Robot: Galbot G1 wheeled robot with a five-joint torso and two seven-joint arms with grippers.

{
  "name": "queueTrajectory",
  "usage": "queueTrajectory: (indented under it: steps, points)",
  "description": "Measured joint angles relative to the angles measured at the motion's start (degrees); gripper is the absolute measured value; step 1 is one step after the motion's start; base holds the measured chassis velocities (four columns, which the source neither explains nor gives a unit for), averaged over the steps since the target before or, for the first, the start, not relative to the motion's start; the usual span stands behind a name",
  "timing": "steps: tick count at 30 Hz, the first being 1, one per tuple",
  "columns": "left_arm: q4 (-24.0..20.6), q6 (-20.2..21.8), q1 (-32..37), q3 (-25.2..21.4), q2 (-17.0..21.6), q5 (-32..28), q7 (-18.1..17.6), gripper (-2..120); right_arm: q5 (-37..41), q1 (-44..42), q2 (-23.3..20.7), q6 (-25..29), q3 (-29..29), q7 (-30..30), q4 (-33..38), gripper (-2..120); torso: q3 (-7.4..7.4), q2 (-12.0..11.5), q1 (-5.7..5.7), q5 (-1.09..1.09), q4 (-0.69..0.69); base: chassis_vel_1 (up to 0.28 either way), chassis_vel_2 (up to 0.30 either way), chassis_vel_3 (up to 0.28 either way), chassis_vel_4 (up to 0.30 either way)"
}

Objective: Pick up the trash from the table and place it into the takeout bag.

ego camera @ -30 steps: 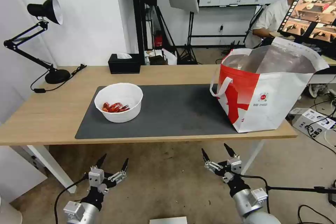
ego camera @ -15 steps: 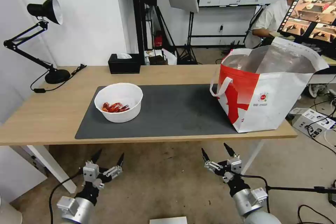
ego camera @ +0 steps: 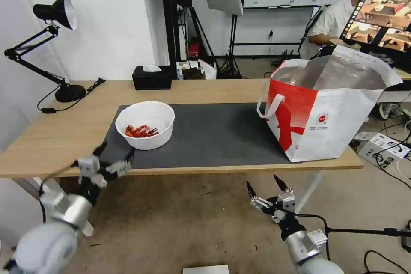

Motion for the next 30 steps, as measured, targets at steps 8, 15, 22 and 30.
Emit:
queueTrajectory:
  steps: [8, 15, 22, 30]
  points:
    - [3.6, 2.6, -5.9, 1.5, 7.5, -7.2, -0.6, 100, 0.0, 0.0, 0.0, 0.0, 0.0, 0.0, 0.0, 100, 0.00, 0.0, 0.00, 0.00, 0.03, 0.000, 0.000, 0.000, 0.000]
    - [6.1, 11.3, -14.0, 4.6, 12.5, -17.4, 0.1, 100, 0.0, 0.0, 0.0, 0.0, 0.0, 0.0, 0.0, 100, 0.00, 0.0, 0.00, 0.01, 0.01, 0.000, 0.000, 0.000, 0.000]
    - [11.1, 19.8, -21.7, 8.0, 16.3, -23.1, 3.1, 100, 0.0, 0.0, 0.0, 0.0, 0.0, 0.0, 0.0, 100, 0.00, 0.0, 0.00, 0.01, 0.01, 0.000, 0.000, 0.000, 0.000]
    - [16.3, 27.7, -30.3, 14.7, 16.4, -27.5, 2.7, 100, 0.0, 0.0, 0.0, 0.0, 0.0, 0.0, 0.0, 100, 0.00, 0.0, 0.00, 0.01, 0.01, 0.000, 0.000, 0.000, 0.000]
